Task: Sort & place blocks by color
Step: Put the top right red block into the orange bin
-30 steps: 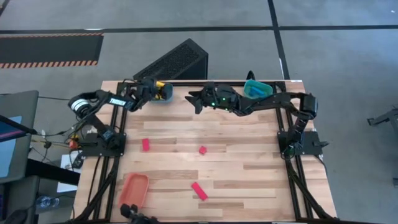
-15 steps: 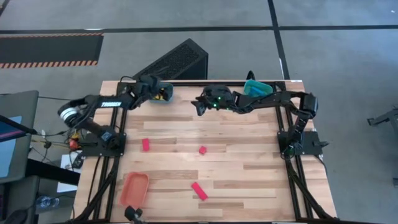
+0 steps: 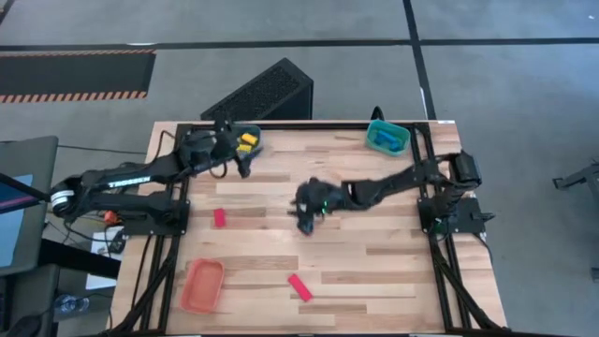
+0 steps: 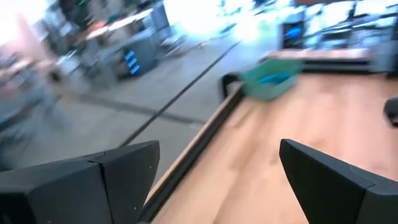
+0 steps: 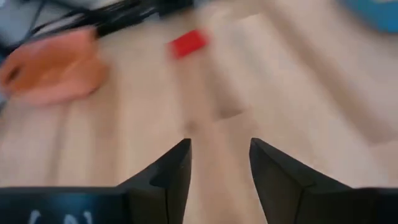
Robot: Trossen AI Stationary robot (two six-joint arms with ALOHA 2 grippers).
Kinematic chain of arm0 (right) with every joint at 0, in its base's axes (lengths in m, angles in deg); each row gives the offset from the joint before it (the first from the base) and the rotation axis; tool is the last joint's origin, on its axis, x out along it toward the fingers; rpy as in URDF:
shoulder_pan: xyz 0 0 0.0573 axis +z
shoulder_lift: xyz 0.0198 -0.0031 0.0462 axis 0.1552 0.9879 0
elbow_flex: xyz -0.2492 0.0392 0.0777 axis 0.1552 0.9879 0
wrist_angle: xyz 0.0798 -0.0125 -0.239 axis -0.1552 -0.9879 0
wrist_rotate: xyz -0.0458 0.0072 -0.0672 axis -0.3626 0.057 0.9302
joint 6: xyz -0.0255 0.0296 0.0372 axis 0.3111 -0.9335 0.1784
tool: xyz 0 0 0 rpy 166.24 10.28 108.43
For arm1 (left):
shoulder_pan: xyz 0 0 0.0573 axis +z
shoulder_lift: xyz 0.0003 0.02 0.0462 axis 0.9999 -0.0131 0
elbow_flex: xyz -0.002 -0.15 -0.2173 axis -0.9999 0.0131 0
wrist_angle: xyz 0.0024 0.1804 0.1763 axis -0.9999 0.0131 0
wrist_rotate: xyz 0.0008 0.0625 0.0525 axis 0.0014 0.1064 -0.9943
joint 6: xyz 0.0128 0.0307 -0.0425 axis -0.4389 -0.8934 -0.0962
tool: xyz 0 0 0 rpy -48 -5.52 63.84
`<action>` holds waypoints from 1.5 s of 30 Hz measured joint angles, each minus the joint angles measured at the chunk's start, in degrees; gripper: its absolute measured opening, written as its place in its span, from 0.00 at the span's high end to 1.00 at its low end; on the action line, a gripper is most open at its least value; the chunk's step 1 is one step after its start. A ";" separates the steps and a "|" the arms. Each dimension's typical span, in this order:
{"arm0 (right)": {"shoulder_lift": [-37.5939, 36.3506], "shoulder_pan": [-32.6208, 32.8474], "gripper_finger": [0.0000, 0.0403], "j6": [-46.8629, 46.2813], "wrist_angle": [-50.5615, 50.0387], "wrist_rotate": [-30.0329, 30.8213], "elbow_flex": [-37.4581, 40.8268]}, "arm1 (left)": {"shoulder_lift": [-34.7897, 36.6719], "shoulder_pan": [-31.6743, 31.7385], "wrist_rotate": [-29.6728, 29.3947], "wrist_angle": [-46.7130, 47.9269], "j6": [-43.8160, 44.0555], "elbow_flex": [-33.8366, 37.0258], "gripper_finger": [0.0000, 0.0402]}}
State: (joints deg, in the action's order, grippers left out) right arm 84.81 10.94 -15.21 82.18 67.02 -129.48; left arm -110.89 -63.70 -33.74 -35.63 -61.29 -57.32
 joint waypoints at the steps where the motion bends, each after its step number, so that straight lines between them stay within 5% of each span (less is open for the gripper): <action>1: -0.49 1.57 0.55 0.70 -0.84 -0.05 -0.01 | 1.21 -1.50 0.92 0.48 -1.15 0.00 0.20; 11: 3.27 10.15 0.58 -3.07 -1.93 1.16 -1.37 | 6.89 -12.08 6.48 1.50 -5.31 0.02 0.20; 16: 3.26 11.86 0.65 -2.14 -7.06 3.61 -4.85 | 6.69 -15.18 2.99 2.48 -3.79 0.02 0.20; 25: 3.80 13.42 0.77 -5.32 -17.77 17.08 -6.92 | 5.66 -23.13 -5.83 8.38 -0.37 0.02 0.20; 31: 7.45 8.85 0.67 -12.78 -22.27 13.35 -6.87 | 2.69 -27.52 -8.99 10.60 0.89 0.04 0.20; 40: 10.49 8.46 0.36 -13.77 -22.39 9.51 -7.12 | 1.01 -30.93 -20.10 11.10 1.26 0.04 0.20; 45: 10.62 9.53 0.35 -14.24 -22.29 9.53 -7.11 | 0.99 -31.51 -24.96 11.85 0.47 0.04 0.20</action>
State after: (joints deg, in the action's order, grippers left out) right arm 95.44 20.47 -29.45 59.88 76.55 -136.58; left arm -109.91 -95.21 -58.70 -23.78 -60.82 -57.27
